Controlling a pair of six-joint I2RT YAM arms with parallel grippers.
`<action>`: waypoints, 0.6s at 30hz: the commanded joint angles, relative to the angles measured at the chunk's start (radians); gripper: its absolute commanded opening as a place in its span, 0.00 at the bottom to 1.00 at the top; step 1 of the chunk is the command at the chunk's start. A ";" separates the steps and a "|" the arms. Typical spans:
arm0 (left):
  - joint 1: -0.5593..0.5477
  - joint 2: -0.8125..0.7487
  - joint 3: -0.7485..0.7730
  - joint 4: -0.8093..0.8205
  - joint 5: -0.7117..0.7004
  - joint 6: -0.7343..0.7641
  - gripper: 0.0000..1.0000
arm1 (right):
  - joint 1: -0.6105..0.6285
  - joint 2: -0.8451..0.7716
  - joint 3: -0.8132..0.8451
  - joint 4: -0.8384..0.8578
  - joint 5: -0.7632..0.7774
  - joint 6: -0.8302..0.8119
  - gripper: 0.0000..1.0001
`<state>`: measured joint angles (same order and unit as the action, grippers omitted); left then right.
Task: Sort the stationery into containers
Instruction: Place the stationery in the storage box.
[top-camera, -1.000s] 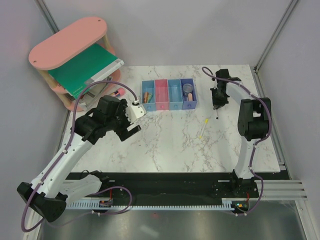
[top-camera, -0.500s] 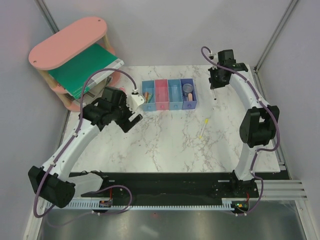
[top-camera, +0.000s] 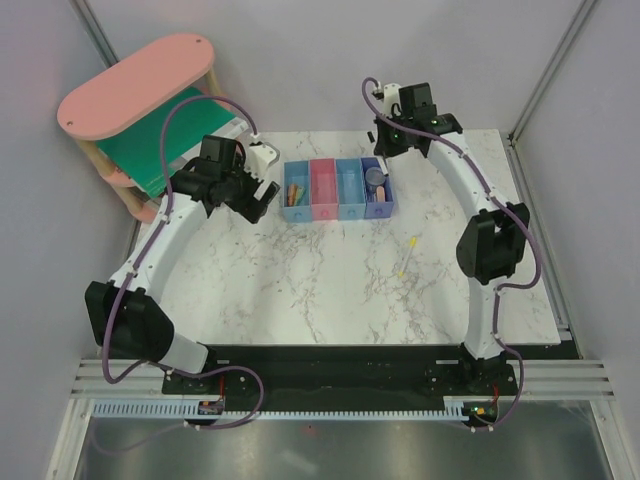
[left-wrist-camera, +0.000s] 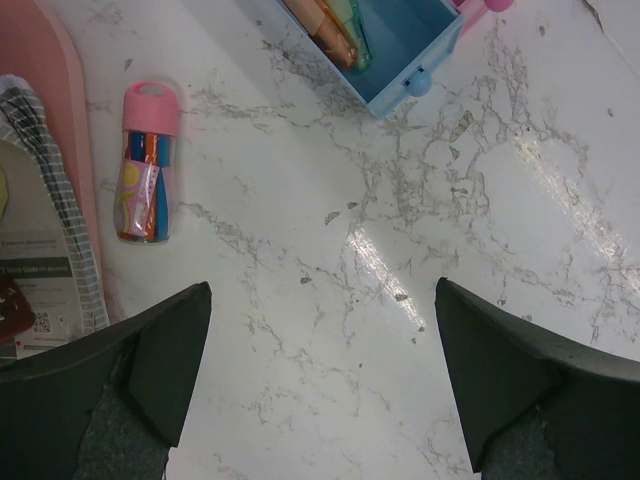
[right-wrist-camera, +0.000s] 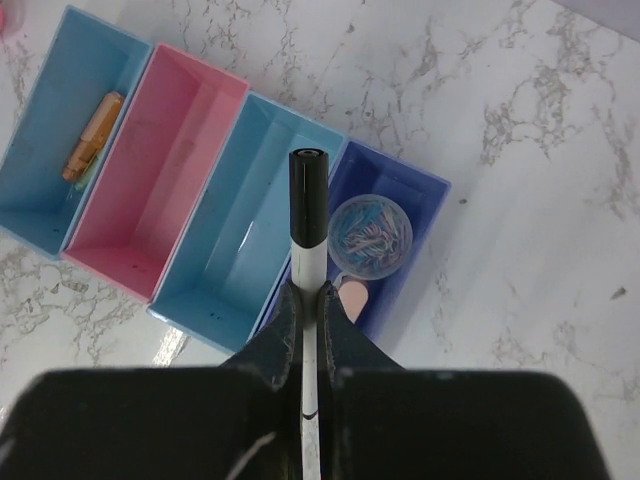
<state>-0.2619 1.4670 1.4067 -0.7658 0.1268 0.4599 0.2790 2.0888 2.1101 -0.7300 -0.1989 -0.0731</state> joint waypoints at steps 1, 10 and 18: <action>0.007 0.029 0.054 0.034 0.040 -0.004 1.00 | 0.015 0.076 0.037 0.098 -0.071 -0.001 0.00; 0.010 0.055 0.072 0.033 0.037 0.040 1.00 | 0.060 0.149 0.047 0.207 -0.109 0.022 0.00; 0.015 0.062 0.069 0.036 0.046 0.051 1.00 | 0.086 0.198 -0.005 0.262 -0.111 0.042 0.00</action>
<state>-0.2546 1.5257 1.4433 -0.7567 0.1417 0.4793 0.3550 2.2604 2.1101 -0.5423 -0.2935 -0.0479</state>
